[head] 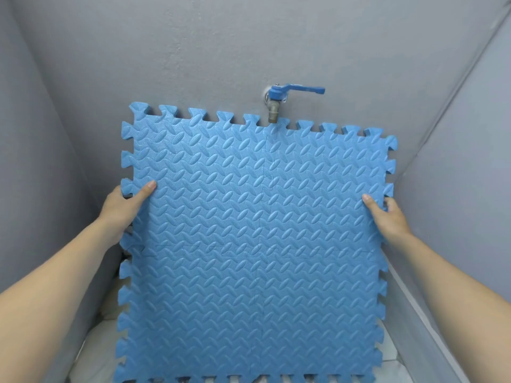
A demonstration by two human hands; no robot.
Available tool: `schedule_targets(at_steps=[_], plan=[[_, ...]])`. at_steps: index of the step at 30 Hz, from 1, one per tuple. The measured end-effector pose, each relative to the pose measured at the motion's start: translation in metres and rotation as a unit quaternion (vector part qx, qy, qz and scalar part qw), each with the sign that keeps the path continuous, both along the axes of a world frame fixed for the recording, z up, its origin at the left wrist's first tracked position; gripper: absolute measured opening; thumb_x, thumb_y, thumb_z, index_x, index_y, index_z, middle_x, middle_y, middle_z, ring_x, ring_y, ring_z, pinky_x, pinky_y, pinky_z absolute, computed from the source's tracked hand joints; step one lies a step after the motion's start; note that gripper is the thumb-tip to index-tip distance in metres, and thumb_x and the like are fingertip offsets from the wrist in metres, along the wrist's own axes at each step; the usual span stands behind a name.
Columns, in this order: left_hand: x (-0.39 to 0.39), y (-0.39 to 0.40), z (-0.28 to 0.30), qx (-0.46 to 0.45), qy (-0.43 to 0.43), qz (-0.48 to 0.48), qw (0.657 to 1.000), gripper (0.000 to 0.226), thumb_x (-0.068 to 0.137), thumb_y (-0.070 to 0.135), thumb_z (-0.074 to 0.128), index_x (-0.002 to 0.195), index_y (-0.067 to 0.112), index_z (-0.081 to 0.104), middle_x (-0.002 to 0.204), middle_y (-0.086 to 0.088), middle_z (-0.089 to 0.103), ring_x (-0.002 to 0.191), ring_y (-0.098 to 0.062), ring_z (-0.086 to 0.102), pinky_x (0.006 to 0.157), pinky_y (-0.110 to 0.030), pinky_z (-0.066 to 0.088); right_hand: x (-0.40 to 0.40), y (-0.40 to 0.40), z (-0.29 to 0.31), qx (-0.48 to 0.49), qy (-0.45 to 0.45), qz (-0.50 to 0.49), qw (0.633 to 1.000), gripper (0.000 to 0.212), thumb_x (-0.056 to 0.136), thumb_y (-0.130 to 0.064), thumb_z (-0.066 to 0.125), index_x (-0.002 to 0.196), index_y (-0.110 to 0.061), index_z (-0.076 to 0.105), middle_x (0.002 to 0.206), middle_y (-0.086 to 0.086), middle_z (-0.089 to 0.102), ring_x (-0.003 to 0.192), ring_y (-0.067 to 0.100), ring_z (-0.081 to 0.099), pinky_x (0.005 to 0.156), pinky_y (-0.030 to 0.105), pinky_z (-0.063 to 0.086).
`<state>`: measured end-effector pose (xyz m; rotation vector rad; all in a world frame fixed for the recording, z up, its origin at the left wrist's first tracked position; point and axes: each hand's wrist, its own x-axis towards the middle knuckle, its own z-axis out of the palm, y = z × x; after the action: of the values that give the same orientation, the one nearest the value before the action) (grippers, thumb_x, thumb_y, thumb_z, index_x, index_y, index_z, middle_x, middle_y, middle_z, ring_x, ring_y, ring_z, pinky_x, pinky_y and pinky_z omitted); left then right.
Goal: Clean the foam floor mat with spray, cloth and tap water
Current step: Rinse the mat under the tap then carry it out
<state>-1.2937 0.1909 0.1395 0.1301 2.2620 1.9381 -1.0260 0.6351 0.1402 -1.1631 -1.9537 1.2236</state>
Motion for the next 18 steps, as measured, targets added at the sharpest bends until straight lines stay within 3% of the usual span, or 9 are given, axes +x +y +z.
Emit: schedule_targets(at_steps=[3, 7, 10, 13, 15, 17, 18], plan=[[0.004, -0.004, -0.003, -0.009, -0.005, 0.003, 1.0, 0.043, 0.082, 0.05, 0.071, 0.112, 0.022, 0.059, 0.1, 0.006, 0.066, 0.093, -0.02, 0.065, 0.081, -0.038, 0.051, 0.01, -0.007, 0.002, -0.031, 0.011, 0.027, 0.999, 0.04, 0.085, -0.051, 0.068, 0.114, -0.024, 0.062, 0.103, -0.011, 0.069, 0.086, 0.006, 0.066, 0.081, 0.029, 0.05], [0.007, -0.023, -0.012, -0.044, -0.017, 0.002, 0.999, 0.057, 0.077, 0.05, 0.076, 0.117, 0.019, 0.05, 0.114, 0.0, 0.063, 0.098, -0.021, 0.063, 0.084, -0.039, 0.052, 0.025, -0.019, 0.003, -0.102, -0.049, 0.059, 0.992, 0.038, 0.081, -0.049, 0.072, 0.107, -0.021, 0.068, 0.095, -0.007, 0.073, 0.083, 0.012, 0.07, 0.066, 0.028, 0.049], [0.016, -0.037, -0.011, -0.052, -0.045, 0.014, 0.998, 0.054, 0.075, 0.046, 0.08, 0.111, 0.021, 0.048, 0.104, 0.003, 0.062, 0.089, -0.017, 0.062, 0.077, -0.036, 0.053, 0.037, -0.035, 0.008, -0.166, -0.071, 0.055, 0.982, 0.036, 0.078, -0.046, 0.076, 0.102, -0.021, 0.069, 0.094, -0.005, 0.074, 0.083, 0.014, 0.07, 0.064, 0.028, 0.05], [0.027, -0.061, 0.007, -0.074, -0.114, 0.009, 0.991, 0.049, 0.065, 0.05, 0.085, 0.084, 0.022, 0.05, 0.09, -0.002, 0.062, 0.08, -0.022, 0.062, 0.064, -0.031, 0.048, 0.049, -0.056, 0.024, -0.221, -0.087, 0.045, 0.97, 0.035, 0.075, -0.042, 0.078, 0.1, -0.019, 0.07, 0.098, -0.001, 0.075, 0.089, 0.018, 0.071, 0.074, 0.035, 0.056], [0.029, -0.083, 0.016, -0.096, -0.164, -0.005, 0.982, 0.058, 0.055, 0.056, 0.088, 0.064, 0.022, 0.043, 0.086, -0.009, 0.06, 0.083, -0.028, 0.062, 0.071, -0.035, 0.047, 0.057, -0.07, 0.042, -0.251, -0.109, 0.04, 0.961, 0.035, 0.074, -0.04, 0.08, 0.098, -0.017, 0.07, 0.099, 0.001, 0.075, 0.09, 0.019, 0.071, 0.082, 0.037, 0.056], [0.049, -0.096, 0.046, -0.094, -0.202, -0.013, 0.975, 0.059, 0.056, 0.053, 0.088, 0.056, 0.025, 0.036, 0.083, -0.003, 0.058, 0.081, -0.024, 0.06, 0.073, -0.036, 0.045, 0.066, -0.083, 0.066, -0.281, -0.116, 0.034, 0.952, 0.033, 0.077, -0.034, 0.079, 0.101, -0.014, 0.069, 0.098, 0.002, 0.074, 0.085, 0.018, 0.071, 0.074, 0.034, 0.056], [0.063, -0.097, 0.067, -0.092, -0.212, -0.017, 0.973, 0.049, 0.065, 0.046, 0.086, 0.058, 0.025, 0.042, 0.074, -0.001, 0.062, 0.08, -0.021, 0.063, 0.072, -0.033, 0.047, 0.07, -0.089, 0.08, -0.298, -0.124, 0.03, 0.946, 0.033, 0.077, -0.031, 0.079, 0.102, -0.013, 0.069, 0.098, 0.003, 0.074, 0.084, 0.019, 0.07, 0.072, 0.034, 0.056]])
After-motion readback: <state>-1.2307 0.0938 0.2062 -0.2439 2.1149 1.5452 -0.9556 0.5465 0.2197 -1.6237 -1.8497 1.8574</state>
